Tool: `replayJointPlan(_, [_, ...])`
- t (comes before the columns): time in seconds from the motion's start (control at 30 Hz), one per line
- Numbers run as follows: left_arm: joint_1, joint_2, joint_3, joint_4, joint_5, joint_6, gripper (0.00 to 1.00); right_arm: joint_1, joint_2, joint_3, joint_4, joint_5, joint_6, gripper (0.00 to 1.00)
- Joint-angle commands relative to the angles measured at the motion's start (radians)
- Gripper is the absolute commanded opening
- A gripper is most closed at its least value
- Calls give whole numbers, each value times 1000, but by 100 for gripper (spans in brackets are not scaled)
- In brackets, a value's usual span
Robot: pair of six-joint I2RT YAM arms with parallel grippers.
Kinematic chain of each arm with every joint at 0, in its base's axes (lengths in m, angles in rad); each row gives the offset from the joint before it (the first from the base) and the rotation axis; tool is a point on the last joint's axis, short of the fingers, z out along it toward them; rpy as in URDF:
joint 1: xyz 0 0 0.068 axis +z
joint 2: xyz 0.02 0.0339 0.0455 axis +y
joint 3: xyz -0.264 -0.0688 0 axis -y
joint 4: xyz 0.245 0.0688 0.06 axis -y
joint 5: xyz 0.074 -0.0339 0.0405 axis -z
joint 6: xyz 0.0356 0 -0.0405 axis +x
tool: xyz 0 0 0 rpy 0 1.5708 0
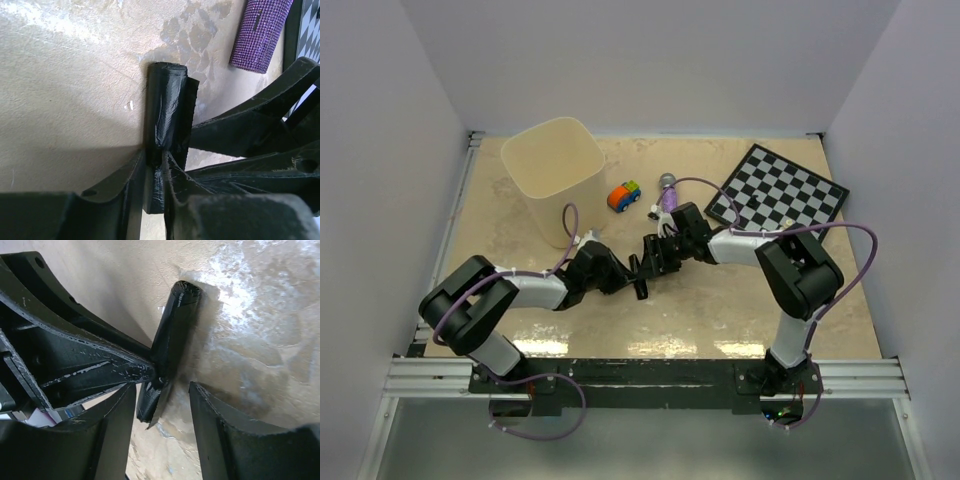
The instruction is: Put the trash bags into the trash bin
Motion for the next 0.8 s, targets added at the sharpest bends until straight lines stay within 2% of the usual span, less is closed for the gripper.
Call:
replayJointPlan(0.0, [2, 40, -51, -99, -45, 11, 22, 5, 18, 19, 7, 76, 27, 49])
replayJointPlan(0.3, [2, 38, -57, -88, -65, 28, 20, 5, 69, 20, 31, 123, 30, 27])
replayJointPlan(0.37, [6, 34, -57, -87, -67, 48, 20, 5, 84, 35, 45, 97, 11, 9])
replayJointPlan(0.4, [14, 28, -57, -87, -63, 61, 24, 5, 87, 46, 40, 70, -11, 3])
replayJointPlan(0.43, [22, 20, -54, -88, -56, 93, 32, 5, 81, 60, 42, 31, -29, 0])
replayJointPlan(0.6, [82, -105, -63, -56, 65, 320, 61, 2, -60, 126, -79, -87, -199, 0])
replayJointPlan(0.7, [89, -182, -103, -59, 88, 390, 64, 1, -118, 158, -205, -162, -255, 0])
replayJointPlan(0.77, [94, -205, -149, 10, 105, 406, 65, 1, -149, 178, -268, -196, -298, 0])
